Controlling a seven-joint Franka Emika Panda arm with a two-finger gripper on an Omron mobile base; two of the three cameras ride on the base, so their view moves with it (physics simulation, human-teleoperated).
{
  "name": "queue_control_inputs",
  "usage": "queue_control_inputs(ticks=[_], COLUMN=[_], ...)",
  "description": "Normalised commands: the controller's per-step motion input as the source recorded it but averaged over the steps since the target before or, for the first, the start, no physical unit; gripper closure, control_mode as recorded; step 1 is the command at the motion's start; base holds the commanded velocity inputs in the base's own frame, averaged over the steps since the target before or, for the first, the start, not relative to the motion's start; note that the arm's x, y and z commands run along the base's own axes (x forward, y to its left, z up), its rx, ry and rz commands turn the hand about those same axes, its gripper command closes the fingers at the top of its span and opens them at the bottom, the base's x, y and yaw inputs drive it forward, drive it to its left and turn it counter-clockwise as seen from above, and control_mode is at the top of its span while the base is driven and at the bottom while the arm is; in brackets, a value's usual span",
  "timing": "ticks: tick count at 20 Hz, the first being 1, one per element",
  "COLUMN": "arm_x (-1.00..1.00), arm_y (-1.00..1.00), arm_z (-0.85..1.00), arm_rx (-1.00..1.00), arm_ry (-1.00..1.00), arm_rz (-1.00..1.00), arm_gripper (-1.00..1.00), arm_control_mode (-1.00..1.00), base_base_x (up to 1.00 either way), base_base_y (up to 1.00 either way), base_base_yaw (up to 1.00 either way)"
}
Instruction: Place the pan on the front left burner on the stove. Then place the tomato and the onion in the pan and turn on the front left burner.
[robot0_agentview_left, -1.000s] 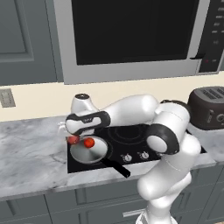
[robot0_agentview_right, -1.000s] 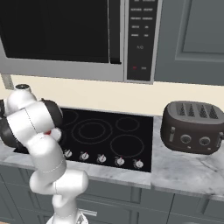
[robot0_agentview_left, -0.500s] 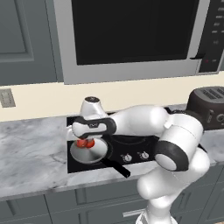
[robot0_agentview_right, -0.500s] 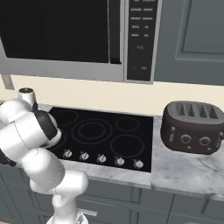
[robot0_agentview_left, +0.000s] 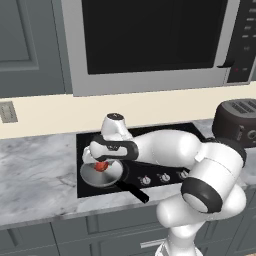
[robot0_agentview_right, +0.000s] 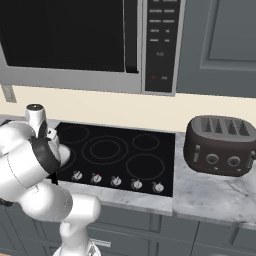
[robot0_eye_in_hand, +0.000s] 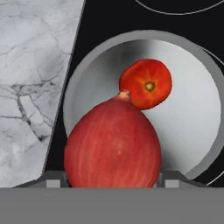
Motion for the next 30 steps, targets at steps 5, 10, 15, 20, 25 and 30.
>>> queue_control_inputs(ticks=[5,10,15,20,25,30], arm_x=[-0.01,0.00,0.00,0.00,0.00,0.00], arm_y=[-0.07,0.00,0.00,0.00,0.00,0.00], arm_z=[-0.18,-0.37,-0.32,-0.04,-0.05,-0.09], arm_rx=[0.00,0.00,0.00,0.00,0.00,0.00], arm_ry=[0.00,0.00,0.00,0.00,0.00,0.00], arm_rz=[0.00,0.00,0.00,0.00,0.00,0.00], arm_gripper=[1.00,1.00,1.00,1.00,1.00,-1.00], arm_control_mode=[-1.00,-1.00,-1.00,-1.00,-1.00,-1.00], base_base_x=[0.00,0.00,0.00,0.00,0.00,0.00], base_base_y=[0.00,0.00,0.00,0.00,0.00,0.00], base_base_yaw=[0.00,0.00,0.00,0.00,0.00,0.00])
